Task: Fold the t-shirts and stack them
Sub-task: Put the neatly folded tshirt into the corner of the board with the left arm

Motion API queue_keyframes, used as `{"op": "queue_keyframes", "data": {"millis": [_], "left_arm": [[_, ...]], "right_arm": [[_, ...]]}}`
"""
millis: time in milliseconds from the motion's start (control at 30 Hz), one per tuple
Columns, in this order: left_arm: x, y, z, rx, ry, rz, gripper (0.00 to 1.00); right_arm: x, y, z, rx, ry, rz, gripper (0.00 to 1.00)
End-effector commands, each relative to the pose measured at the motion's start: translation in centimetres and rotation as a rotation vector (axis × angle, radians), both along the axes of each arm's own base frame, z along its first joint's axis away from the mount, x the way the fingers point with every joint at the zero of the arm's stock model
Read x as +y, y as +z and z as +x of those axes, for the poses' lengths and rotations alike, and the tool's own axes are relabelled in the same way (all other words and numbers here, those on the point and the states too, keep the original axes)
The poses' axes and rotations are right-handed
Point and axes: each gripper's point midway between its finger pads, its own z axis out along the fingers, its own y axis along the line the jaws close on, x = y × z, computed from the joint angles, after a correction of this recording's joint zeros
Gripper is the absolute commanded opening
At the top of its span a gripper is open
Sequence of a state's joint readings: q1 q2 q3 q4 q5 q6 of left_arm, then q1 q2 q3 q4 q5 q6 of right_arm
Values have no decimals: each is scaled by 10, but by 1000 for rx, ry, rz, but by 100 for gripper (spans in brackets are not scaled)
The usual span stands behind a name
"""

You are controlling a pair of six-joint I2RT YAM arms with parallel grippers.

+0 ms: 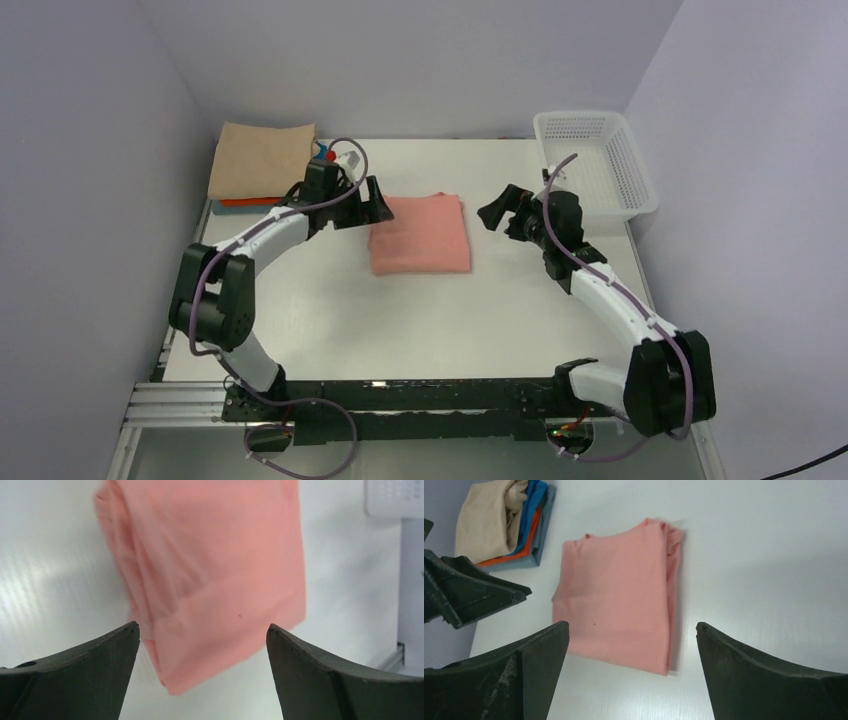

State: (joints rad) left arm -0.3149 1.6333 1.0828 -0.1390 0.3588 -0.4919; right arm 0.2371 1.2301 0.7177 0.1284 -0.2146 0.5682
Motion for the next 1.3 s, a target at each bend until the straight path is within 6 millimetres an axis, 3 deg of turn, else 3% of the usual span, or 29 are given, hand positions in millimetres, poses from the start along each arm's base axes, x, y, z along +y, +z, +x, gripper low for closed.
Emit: {"op": "queue_keyframes", "data": {"millis": [0, 300, 467, 567, 667, 767, 1033, 1167, 1267], "left_arm": [[27, -35, 23, 75, 71, 145, 99], [9, -84, 33, 182, 12, 150, 96], [-12, -102, 28, 209, -14, 179, 81], [-29, -112, 23, 246, -30, 189, 79], [-49, -128, 13, 302, -38, 201, 67], [-56, -140, 8, 329, -5, 286, 56], [-48, -133, 21, 296, 64, 576, 0], [-35, -109, 43, 186, 74, 681, 0], [-11, -69, 68, 36, 122, 808, 0]], "right_arm": [[-33, -3, -13, 33, -102, -144, 100], [-50, 1, -25, 20, -150, -210, 100], [-62, -5, -23, 27, -201, -251, 100], [-66, -8, -23, 31, -214, -264, 100], [-66, -10, -23, 36, -214, -268, 100], [-67, -13, -24, 42, -214, -274, 100], [-74, -13, -26, 34, -233, -295, 100], [-77, -13, -27, 24, -244, -305, 100], [-80, -14, -27, 27, -255, -317, 100]]}}
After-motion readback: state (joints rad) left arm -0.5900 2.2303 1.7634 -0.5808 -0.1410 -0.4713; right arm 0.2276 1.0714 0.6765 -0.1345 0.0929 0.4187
